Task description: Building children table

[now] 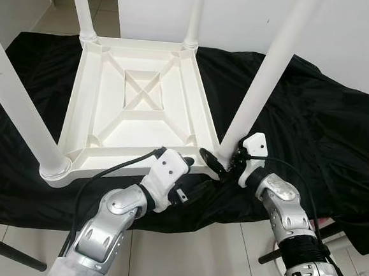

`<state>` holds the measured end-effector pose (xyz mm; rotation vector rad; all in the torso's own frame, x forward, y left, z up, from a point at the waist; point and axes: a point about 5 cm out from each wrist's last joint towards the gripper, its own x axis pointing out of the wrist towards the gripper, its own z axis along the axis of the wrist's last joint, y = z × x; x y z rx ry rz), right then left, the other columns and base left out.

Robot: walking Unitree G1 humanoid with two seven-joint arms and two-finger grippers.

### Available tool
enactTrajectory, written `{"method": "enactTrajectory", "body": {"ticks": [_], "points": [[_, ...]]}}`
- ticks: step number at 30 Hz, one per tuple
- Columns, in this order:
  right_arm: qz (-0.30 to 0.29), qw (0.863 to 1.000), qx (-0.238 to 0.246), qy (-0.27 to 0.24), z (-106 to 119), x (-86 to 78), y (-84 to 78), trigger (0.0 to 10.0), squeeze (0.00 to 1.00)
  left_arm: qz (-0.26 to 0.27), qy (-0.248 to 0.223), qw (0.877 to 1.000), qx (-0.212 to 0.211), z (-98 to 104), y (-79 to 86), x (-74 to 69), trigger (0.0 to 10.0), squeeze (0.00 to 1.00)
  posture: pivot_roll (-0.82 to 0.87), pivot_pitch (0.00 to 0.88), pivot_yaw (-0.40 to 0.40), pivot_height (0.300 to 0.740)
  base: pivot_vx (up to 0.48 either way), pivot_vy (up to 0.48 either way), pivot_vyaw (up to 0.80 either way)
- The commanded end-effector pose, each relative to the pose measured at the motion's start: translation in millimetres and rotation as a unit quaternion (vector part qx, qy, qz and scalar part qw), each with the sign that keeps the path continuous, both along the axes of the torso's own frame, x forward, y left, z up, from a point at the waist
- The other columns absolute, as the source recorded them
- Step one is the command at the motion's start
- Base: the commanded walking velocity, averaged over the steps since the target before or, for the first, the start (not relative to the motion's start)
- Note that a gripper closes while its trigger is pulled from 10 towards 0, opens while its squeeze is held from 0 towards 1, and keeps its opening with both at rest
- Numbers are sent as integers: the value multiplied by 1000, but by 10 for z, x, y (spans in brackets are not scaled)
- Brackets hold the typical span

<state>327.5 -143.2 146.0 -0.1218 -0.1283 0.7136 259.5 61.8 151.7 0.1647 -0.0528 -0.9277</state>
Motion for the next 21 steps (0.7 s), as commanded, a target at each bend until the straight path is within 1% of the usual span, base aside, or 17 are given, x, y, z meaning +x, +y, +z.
{"method": "enactTrajectory", "body": {"ticks": [1,3,4,5,6,12,17,18,19,21], "points": [[1,1000,-1,-3,10,2,-49,10000,0,-16,5,1000,-3,-1,-23,-39,10000,0,-13,90,-49,740,0,0,0],[4,1000,-2,-3,9,-1,-61,10000,0,-18,6,1000,-3,-4,-21,-44,10000,0,-12,91,-50,740,0,0,0],[6,1000,-3,-3,9,-3,-71,4902,0,-20,7,1000,-3,-5,-20,-48,10000,0,-12,91,-50,740,0,0,0],[6,1000,-3,-3,9,-3,-71,4902,0,-20,7,1000,-3,-5,-20,-48,10000,0,-12,91,-50,740,0,0,0],[7,1000,-5,-4,8,-6,-88,0,0,-19,7,1000,-2,-7,-17,-47,10000,0,-13,92,-51,740,0,0,0],[5,1000,-3,-1,-3,-8,-131,0,0,-16,6,1000,-2,-2,-19,-41,10000,0,-14,92,-51,740,0,0,0],[-6,1000,6,1,-8,-8,-166,0,0,-12,3,1000,1,-6,-24,-38,10000,0,-15,94,-51,740,0,0,0],[-14,1000,14,3,-8,-7,-179,0,0,-11,2,1000,2,-9,-25,-36,10000,0,-15,95,-52,740,0,0,0],[-29,999,26,5,-2,-1,-189,10000,0,-10,1,1000,3,-11,-28,-36,10000,0,-16,96,-50,740,0,0,0],[-38,999,34,7,3,3,-196,10000,0,-9,0,1000,4,-12,-30,-36,10000,0,-16,96,-50,740,0,0,0]]}}
